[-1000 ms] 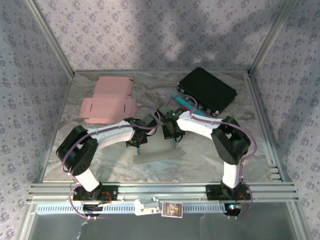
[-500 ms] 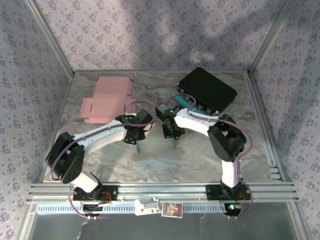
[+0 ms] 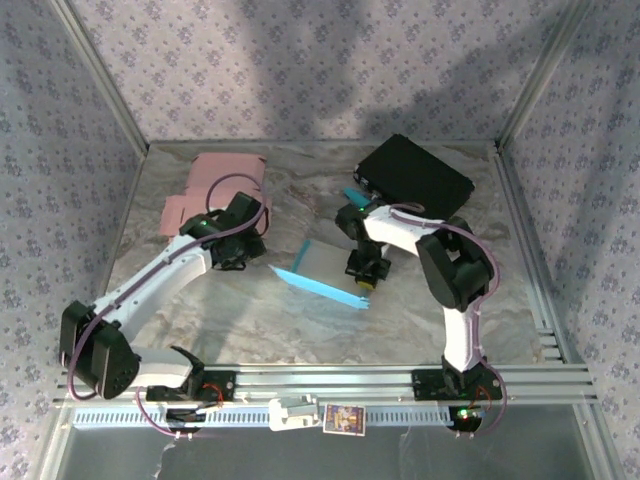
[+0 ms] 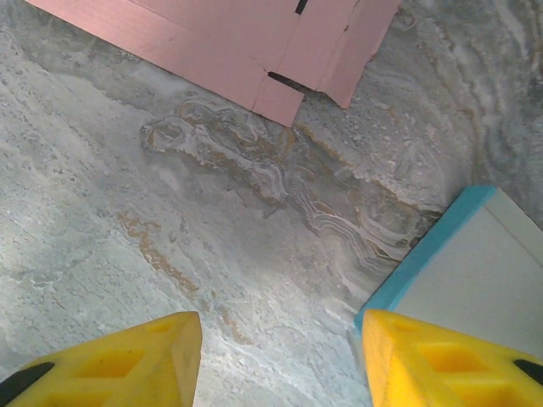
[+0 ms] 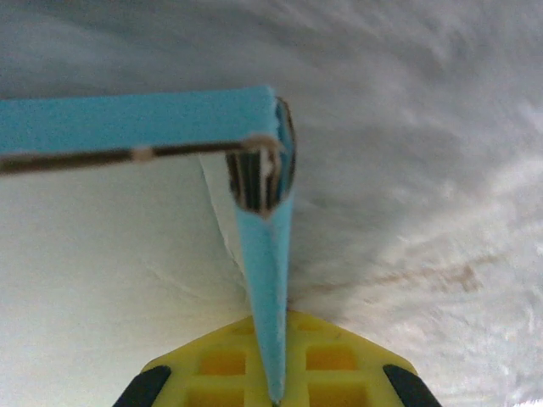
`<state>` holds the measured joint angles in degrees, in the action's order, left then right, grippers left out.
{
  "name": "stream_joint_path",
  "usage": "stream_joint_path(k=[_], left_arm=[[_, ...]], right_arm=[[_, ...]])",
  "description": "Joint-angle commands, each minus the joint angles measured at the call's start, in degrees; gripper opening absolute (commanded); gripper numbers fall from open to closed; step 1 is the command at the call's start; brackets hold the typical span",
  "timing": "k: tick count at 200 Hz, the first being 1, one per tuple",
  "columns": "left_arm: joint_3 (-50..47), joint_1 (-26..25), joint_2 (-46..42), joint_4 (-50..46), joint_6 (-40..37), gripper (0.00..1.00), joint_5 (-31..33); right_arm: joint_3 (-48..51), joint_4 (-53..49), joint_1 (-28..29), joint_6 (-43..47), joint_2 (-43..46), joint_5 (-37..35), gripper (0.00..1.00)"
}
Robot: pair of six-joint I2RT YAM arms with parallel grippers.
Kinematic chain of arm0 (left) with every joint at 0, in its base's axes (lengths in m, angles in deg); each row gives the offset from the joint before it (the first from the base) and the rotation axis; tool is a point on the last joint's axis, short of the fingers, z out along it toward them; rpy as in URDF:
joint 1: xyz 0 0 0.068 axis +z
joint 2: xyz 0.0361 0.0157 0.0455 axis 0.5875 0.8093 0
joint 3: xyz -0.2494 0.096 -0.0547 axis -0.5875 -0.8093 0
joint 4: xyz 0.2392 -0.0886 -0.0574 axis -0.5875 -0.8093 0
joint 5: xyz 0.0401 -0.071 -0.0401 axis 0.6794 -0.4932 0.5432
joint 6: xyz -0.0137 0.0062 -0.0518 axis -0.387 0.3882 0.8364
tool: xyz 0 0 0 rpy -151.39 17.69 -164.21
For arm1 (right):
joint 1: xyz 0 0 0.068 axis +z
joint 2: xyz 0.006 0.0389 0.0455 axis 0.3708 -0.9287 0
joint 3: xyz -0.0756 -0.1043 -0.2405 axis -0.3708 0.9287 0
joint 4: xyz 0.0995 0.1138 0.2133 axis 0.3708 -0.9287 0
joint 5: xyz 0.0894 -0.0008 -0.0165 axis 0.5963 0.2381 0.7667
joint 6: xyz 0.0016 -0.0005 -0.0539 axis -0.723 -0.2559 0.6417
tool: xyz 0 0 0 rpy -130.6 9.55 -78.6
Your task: Fold the paper box
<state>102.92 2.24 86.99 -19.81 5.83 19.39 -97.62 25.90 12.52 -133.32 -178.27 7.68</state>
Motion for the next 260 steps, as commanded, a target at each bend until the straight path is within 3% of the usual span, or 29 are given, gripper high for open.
stream_joint_path(k=[1, 41, 99, 132, 165, 225, 238, 260], left_arm=[[1.8, 0.0, -2.6, -3.8, -0.1, 0.53, -2.2], [-5.1, 0.1, -7.1, -0.7, 0.6, 0.48, -6.5], [-18.3, 0.7, -9.2, 14.6, 3.8, 0.41, -14.9], [-19.4, 0.7, -3.9, 21.2, 4.7, 0.41, -18.2], [-19.5, 0.6, -0.4, 26.4, 6.5, 0.37, -20.6], [-16.4, 0.6, 3.4, 29.5, 7.9, 0.37, -21.0], [-16.0, 0.6, 3.8, 30.0, 8.8, 0.37, -21.1], [-15.3, 1.4, 3.2, 28.3, 10.8, 0.37, -20.8]], right_arm=[[4.6, 1.2, -1.8, -13.5, 2.0, 7.4, 0.0], [6.4, 3.1, -2.5, -23.8, 2.7, 11.0, 0.0], [10.7, 6.9, -2.6, -30.8, 3.6, 13.8, 0.0], [10.1, 6.6, -2.5, -31.7, 6.0, 14.0, 0.27], [9.5, 5.8, -2.8, -30.0, 10.0, 13.2, 0.44], [2.3, 1.3, -3.0, -17.6, 18.5, 5.9, 0.55], [-1.0, 3.0, -2.6, -9.9, 20.5, 2.3, 0.56], [-11.3, 1.2, 1.9, 14.0, 20.8, -2.7, 0.54]])
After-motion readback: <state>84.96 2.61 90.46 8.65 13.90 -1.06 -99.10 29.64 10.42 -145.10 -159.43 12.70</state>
